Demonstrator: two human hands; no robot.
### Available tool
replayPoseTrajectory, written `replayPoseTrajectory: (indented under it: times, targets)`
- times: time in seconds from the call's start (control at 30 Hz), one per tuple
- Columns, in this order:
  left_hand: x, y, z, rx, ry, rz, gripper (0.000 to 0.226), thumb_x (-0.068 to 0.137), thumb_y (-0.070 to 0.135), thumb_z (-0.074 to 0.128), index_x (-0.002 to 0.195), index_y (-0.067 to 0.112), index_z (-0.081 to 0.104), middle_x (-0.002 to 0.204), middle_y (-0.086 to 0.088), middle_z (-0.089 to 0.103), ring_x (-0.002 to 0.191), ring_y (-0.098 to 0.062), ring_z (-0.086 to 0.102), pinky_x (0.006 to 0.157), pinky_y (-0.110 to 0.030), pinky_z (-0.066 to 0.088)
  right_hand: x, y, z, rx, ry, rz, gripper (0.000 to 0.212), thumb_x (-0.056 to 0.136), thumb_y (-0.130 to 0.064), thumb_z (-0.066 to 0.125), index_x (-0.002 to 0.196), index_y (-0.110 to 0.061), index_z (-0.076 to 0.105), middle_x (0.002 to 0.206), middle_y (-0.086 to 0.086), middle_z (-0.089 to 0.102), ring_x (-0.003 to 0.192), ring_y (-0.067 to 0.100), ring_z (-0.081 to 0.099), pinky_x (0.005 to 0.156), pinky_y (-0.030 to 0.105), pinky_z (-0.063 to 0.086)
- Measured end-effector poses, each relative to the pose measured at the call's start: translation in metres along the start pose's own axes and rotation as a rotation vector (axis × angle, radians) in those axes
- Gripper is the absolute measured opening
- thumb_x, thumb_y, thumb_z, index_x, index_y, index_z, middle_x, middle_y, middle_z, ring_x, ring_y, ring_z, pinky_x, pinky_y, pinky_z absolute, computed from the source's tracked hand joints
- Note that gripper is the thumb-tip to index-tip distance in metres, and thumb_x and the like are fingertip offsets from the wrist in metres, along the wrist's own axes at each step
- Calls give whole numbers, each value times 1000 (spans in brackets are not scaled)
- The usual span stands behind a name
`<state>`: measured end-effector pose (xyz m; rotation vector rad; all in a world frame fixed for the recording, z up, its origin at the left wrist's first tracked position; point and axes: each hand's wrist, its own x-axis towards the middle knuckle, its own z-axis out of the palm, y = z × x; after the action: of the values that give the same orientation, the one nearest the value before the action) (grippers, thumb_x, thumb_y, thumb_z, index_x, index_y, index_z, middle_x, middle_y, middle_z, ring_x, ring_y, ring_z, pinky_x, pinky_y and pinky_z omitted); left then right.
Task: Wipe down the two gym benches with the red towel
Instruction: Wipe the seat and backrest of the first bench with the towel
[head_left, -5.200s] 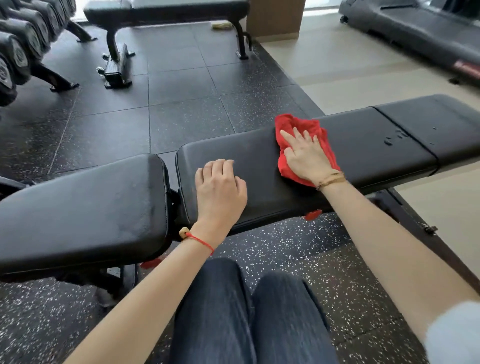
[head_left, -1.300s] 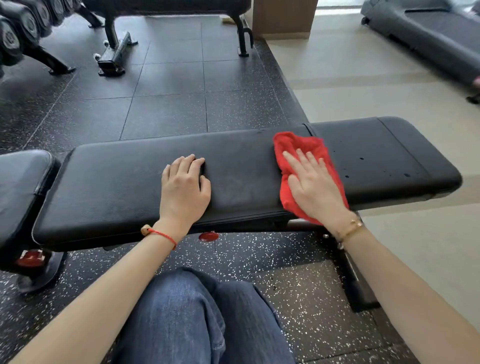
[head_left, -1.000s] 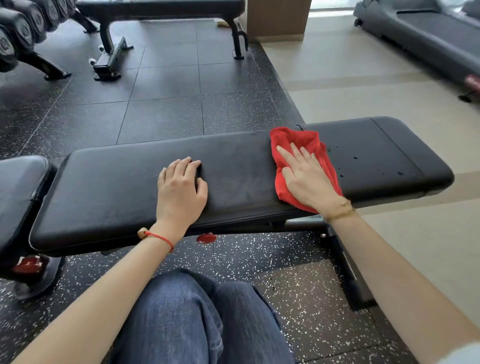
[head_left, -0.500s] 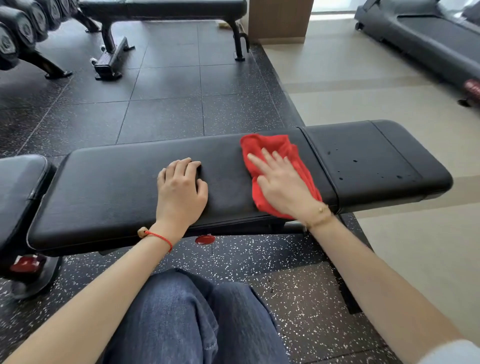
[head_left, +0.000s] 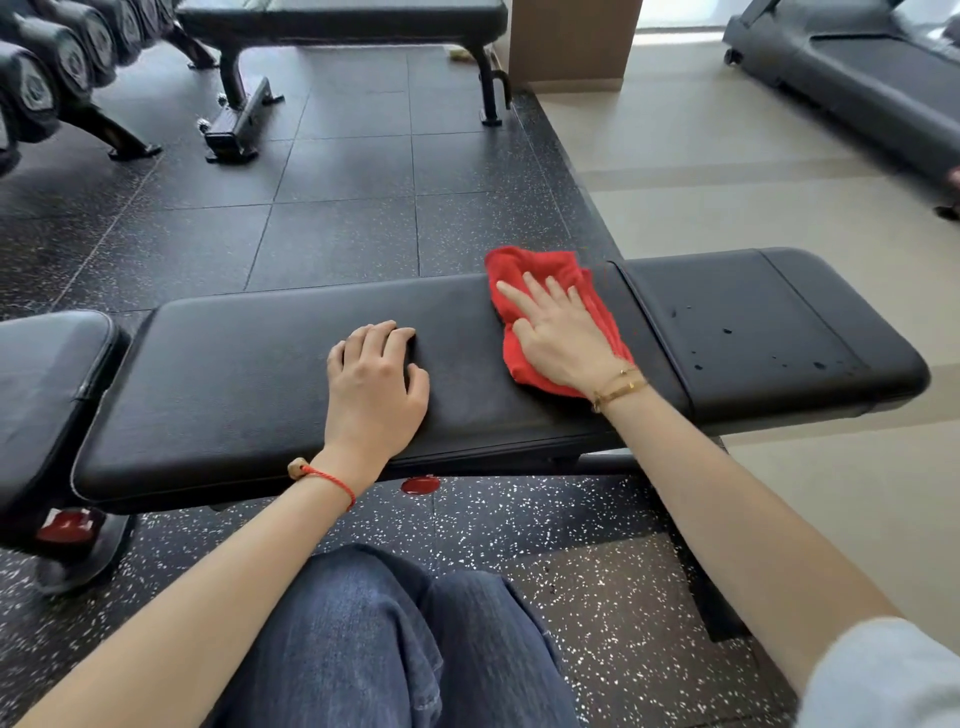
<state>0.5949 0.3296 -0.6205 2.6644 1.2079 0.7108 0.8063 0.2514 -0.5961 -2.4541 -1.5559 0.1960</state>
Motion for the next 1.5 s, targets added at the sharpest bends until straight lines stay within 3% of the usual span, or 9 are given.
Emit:
replayPoseTrajectory:
  times: [0.17,0.4,0.6,0.73,0.87,0.97,1.2,1.37,1.5]
  targets:
    - [0,-2,1,1,0,3,39,89,20,54,127,12,59,134,-7,58,129,-28,47,112,-46,32,-55,1,7,39,29,-213,58,96,-26,37,151,-36,26,162,0,20,150,25,14,123,40,3]
    - [0,0,1,7,0,-2,40,89,20,52,127,12,59,135,-7,57,130,-28,47,113,-46,31,26,26,-7,-12,10,143,54,101,-29,27,154,-31,19,164,4,10,150,28,7,122,43,-1]
    - [2,0,0,-7,7,-28,39,86,19,54,124,14,62,133,-5,60,128,-27,49,111,-46,33,16,-53,17,-51,14,-91,55,100,-29,31,154,-31,20,163,6,13,149,30,11,121,45,2]
    - [2,-3,0,-25,13,-12,41,85,19,51,124,14,63,134,-5,60,128,-27,49,111,-46,33,-39,-59,26,-22,56,-210,57,97,-28,37,153,-32,24,162,4,18,149,27,13,122,41,2]
    - [1,-5,0,-34,13,0,41,88,20,50,126,14,61,136,-5,58,130,-26,48,112,-45,32,-53,-5,8,-44,97,-63,56,98,-25,39,152,-31,28,161,5,22,149,27,18,122,41,5]
    - [0,-5,0,-34,3,4,40,89,20,51,128,14,60,137,-5,57,130,-26,47,113,-45,31,-47,18,-3,-32,77,97,55,99,-26,35,153,-33,22,163,5,15,150,27,11,122,40,1]
    - [-1,-7,1,-27,-4,6,39,91,19,51,129,14,59,138,-6,56,132,-26,46,114,-45,31,-103,8,8,30,107,-45,57,95,-31,31,151,-38,25,162,-2,20,150,23,13,123,37,1]
    - [-2,-6,0,-20,-14,11,40,92,19,50,131,13,58,140,-7,55,133,-27,45,115,-46,31,-95,55,-4,13,98,75,56,95,-31,28,150,-40,26,162,-2,19,150,24,13,122,38,1]
    - [-1,-5,-1,-22,-25,14,40,93,19,49,132,12,57,140,-7,55,133,-27,44,115,-45,30,-62,55,-10,41,36,112,54,100,-24,32,152,-37,23,163,0,12,151,26,7,122,41,-2]
